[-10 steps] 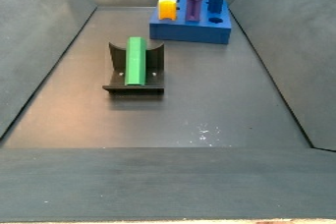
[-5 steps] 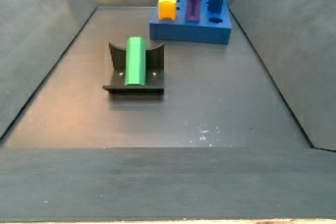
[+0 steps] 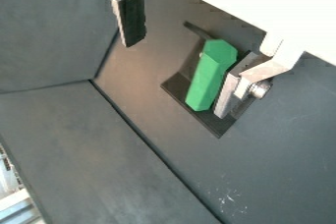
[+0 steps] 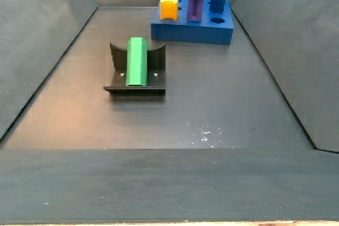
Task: Pick up the hexagon object. Move up. Place the hexagon object on the fixture. Regrasp the hexagon object. Move to above the board. Insert the hexagon object.
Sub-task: Regrasp the hexagon object.
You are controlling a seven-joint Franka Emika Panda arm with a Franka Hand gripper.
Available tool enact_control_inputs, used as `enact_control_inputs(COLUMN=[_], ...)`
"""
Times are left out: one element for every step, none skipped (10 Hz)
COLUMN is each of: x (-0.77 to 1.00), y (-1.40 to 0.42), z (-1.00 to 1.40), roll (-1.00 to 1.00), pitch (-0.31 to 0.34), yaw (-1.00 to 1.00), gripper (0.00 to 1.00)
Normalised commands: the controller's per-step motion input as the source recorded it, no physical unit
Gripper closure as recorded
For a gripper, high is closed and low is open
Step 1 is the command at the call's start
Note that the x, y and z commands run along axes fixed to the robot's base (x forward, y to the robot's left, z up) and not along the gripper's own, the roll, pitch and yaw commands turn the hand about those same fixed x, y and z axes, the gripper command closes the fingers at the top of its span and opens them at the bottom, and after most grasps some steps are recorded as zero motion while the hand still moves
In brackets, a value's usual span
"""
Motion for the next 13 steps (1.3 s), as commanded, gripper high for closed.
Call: enact_control_inputs(x=[0.07, 0.08, 0.09, 0.09, 0.1, 0.11, 0.1, 0.1, 0.08, 0.08, 0.07, 0.03, 0.01], y=[0.05, 0.05, 0.05, 0.05, 0.04, 0.03, 0.02, 0.01, 0.01, 0.01, 0.01, 0.0, 0.0], z=[-1.0, -1.0, -1.0, -1.0, -1.0, -1.0, -0.85, -0.75, -0.55, -0.41, -0.27, -0.19, -0.17], roll=[0.13, 0.11, 0.08, 0.07, 0.07, 0.07, 0.07, 0.07, 0.07, 0.07, 0.07, 0.06, 0.06], pitch=[-0.03, -0.042, -0.066, -0.08, -0.085, -0.081, -0.065, -0.06, -0.05, -0.04, -0.031, -0.01, -0.013], yaw=[0.1, 0.09, 0.07, 0.06, 0.03, 0.02, 0.0, -0.01, -0.02, -0.02, -0.02, -0.01, -0.01], gripper=[0.0, 0.0, 0.0, 0.0, 0.0, 0.0, 0.0, 0.0, 0.0, 0.0, 0.0, 0.0, 0.0])
